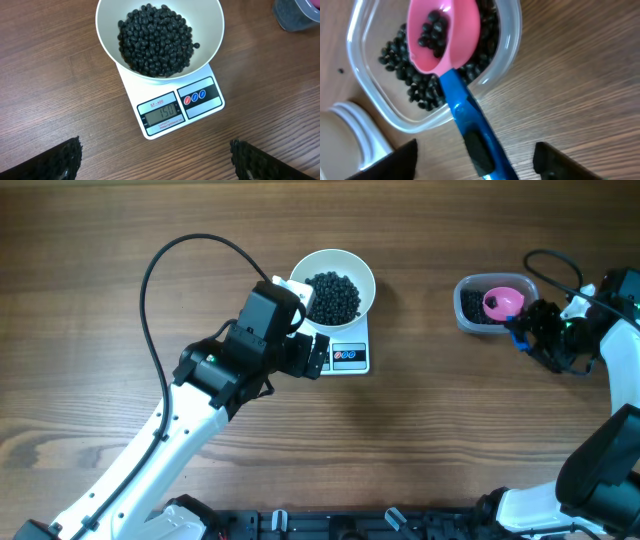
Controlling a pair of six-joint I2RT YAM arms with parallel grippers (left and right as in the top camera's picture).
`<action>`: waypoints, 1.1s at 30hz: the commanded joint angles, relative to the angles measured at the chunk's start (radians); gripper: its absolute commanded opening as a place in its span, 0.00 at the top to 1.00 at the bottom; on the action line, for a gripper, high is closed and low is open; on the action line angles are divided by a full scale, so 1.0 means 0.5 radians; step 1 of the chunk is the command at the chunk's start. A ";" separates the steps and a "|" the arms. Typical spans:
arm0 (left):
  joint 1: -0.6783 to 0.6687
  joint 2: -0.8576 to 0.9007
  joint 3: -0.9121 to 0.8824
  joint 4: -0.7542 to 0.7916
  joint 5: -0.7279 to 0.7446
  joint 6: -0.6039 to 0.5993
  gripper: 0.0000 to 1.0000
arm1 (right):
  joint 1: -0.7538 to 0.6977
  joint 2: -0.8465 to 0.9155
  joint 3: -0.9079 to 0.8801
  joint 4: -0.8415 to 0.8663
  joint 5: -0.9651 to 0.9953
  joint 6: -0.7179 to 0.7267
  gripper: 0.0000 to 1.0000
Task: Scoop item into bowl and weigh 150g on scale
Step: 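Open the right gripper to leave the scoop in the container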
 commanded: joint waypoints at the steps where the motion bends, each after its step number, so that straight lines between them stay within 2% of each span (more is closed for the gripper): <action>1: 0.003 0.014 0.028 0.005 0.017 0.022 0.00 | 0.002 0.013 -0.003 -0.002 0.101 0.000 0.00; 9: 0.003 0.015 0.028 0.005 0.017 0.022 0.00 | 0.002 -0.006 -0.003 -0.057 0.212 0.000 0.01; 17: 0.004 0.014 0.028 0.005 0.017 0.022 0.00 | 0.002 -0.284 -0.002 -0.108 0.212 -0.006 0.00; 25: 0.004 0.015 0.028 0.005 0.017 0.022 0.00 | 0.002 -0.637 -0.003 0.016 0.211 -0.354 0.00; 33: 0.003 0.015 0.028 0.005 0.017 0.022 0.00 | 0.002 -0.785 -0.002 0.074 0.211 -0.432 0.00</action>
